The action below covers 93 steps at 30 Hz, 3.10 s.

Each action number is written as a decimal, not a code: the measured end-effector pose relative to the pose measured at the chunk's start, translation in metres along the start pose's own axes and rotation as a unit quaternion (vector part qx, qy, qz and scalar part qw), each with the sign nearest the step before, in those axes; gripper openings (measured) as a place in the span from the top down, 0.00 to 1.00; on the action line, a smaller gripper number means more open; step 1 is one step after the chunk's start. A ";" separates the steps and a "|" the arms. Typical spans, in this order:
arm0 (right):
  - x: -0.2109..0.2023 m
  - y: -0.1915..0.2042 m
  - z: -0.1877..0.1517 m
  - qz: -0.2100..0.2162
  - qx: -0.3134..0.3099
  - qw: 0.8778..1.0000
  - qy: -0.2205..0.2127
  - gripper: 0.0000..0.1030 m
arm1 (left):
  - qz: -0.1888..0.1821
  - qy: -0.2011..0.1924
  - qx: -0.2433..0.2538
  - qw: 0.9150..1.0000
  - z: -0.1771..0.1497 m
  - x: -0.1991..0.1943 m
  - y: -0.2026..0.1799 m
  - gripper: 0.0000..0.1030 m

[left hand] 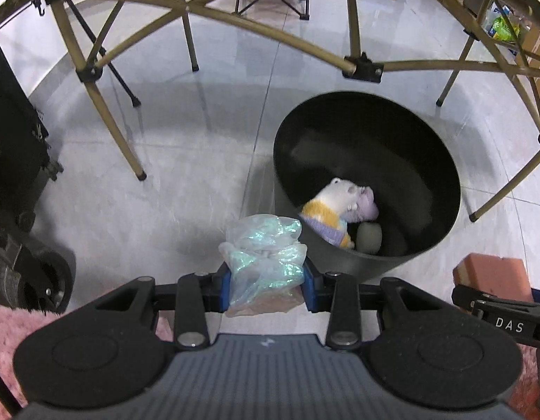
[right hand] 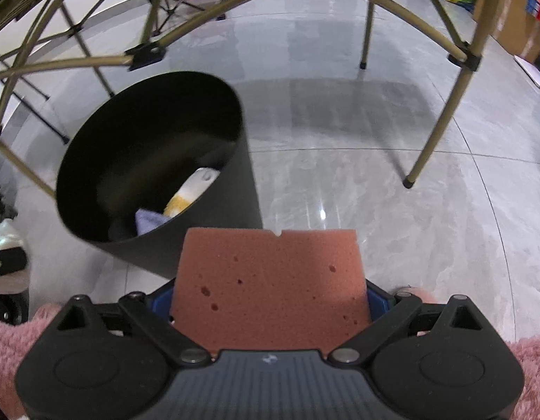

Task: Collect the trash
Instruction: 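Lower the left tool into the bin and open it to drop the bag, then move the right tool over the bin and open it to drop the sponge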

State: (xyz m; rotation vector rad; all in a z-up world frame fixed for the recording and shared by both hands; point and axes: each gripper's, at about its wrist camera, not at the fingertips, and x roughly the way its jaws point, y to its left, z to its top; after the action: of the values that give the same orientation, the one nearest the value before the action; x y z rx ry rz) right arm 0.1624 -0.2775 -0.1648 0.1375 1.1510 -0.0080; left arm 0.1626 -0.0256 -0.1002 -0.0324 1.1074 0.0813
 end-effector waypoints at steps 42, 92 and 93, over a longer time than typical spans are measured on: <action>0.008 -0.080 0.062 -0.027 0.088 0.993 -0.069 0.05 | -0.017 0.005 0.031 0.999 0.071 0.052 -0.104 0.54; -0.034 -0.021 0.062 0.007 0.040 0.994 -0.103 0.05 | 0.005 -0.010 -0.018 1.000 0.065 0.028 -0.048 0.00; -0.035 -0.016 0.062 0.010 0.036 0.994 -0.105 0.05 | 0.005 -0.011 -0.019 1.000 0.064 0.028 -0.046 0.00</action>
State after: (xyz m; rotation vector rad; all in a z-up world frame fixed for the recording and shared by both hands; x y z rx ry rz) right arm 0.2035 -0.3030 -0.1096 0.2071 0.9387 -0.0457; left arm 0.2361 -0.0654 -0.0974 -0.0606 1.0841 0.1116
